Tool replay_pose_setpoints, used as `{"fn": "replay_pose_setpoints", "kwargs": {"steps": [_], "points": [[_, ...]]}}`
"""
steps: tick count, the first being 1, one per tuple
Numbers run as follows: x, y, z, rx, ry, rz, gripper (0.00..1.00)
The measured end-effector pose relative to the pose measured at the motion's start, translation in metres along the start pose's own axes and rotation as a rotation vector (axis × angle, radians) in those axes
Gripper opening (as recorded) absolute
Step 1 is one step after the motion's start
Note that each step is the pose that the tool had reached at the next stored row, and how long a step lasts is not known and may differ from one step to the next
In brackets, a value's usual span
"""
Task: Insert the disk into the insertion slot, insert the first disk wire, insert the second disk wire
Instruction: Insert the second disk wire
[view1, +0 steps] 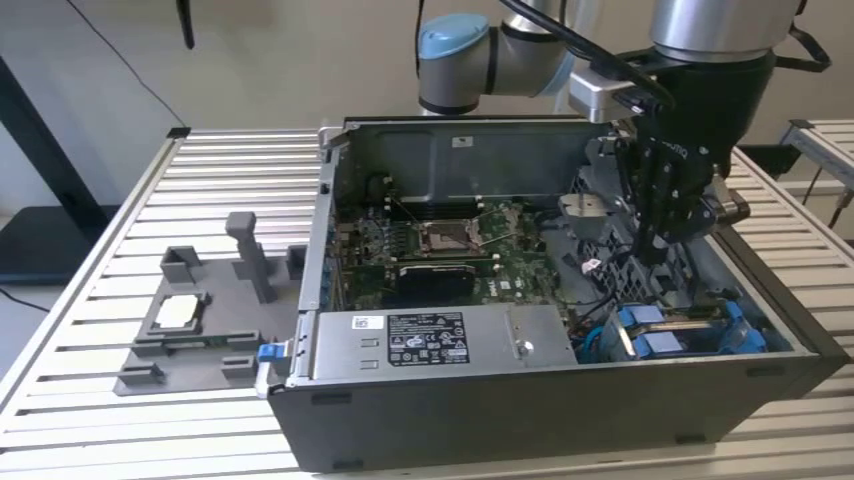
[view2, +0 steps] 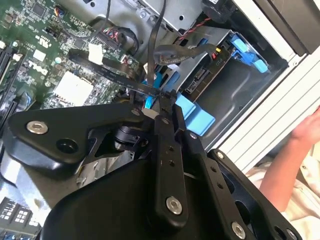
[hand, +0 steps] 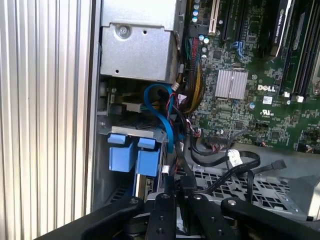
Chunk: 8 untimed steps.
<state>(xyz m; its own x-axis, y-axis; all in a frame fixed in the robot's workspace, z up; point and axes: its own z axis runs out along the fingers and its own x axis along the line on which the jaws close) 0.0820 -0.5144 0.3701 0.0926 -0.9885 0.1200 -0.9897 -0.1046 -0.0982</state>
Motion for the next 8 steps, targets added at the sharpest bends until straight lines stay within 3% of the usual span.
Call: {"fn": "replay_pose_setpoints", "kwargs": {"steps": [8], "points": [[0.0007, 0.0, 0.0006, 0.0, -0.0017, 0.0, 0.16]]}}
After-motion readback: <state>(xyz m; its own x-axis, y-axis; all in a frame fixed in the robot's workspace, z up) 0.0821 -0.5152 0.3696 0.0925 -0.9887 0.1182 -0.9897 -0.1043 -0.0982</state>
